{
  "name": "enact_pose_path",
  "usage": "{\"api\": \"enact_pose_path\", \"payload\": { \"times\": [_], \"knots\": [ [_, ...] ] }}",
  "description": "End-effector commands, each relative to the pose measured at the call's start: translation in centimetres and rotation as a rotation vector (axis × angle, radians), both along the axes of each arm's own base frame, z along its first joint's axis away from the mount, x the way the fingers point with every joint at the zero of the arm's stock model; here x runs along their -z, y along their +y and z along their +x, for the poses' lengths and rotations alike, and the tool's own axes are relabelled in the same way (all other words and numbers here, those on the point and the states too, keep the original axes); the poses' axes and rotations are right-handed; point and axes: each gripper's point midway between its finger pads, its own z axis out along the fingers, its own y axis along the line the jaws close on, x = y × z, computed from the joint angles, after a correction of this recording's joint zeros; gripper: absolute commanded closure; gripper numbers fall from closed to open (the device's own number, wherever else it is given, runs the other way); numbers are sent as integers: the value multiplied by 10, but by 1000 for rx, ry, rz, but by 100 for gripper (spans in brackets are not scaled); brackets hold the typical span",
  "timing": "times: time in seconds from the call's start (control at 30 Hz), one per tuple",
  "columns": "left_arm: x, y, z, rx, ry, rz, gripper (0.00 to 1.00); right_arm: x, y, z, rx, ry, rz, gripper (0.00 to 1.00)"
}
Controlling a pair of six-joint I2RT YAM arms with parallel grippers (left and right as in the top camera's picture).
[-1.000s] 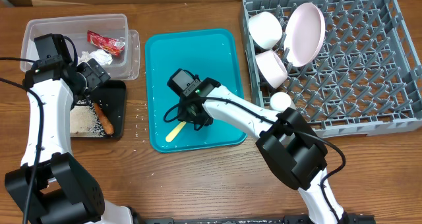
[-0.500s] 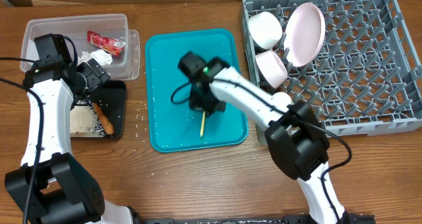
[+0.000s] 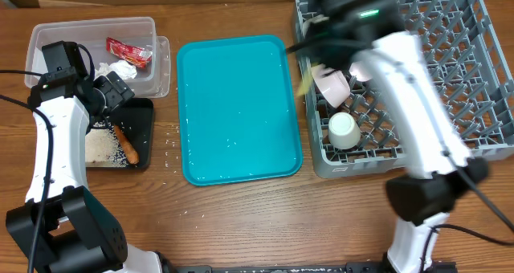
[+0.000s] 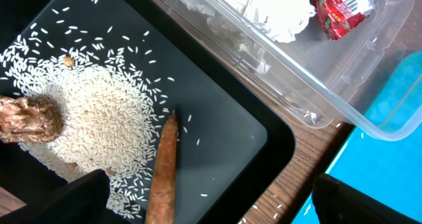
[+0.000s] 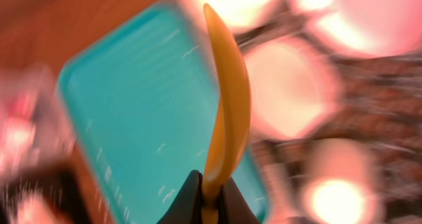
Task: Sort waste into correct bins and load items into the dishwasher
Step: 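Carry the yellow spoon into the dish rack and release it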
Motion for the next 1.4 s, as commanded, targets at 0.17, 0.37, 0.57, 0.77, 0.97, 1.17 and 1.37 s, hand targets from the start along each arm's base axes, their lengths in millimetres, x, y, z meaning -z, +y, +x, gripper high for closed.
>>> {"api": "enact_pose_path", "payload": {
  "times": [0.17,0.37,0.57,0.77,0.97,1.17,1.37],
  "knots": [
    [-12,-1,5,10,-32,5,0,61,-156,-3,577,202,-51,96],
    [-12,-1,5,10,-32,5,0,129,-179,-22,717,339,-35,96],
    [-12,-1,5,10,-32,5,0,148,-179,-19,712,333,-33,68],
    [-12,-1,5,10,-32,5,0,111,-183,-11,614,263,-38,0],
    [-12,-2,5,11,-32,4,0,13,-183,-29,491,100,-34,0],
    [-12,-1,5,10,-32,5,0,-91,-156,-91,179,-131,-29,0],
    [-12,-1,5,10,-32,5,0,-159,-134,-159,46,-380,33,0]
  ]
}}
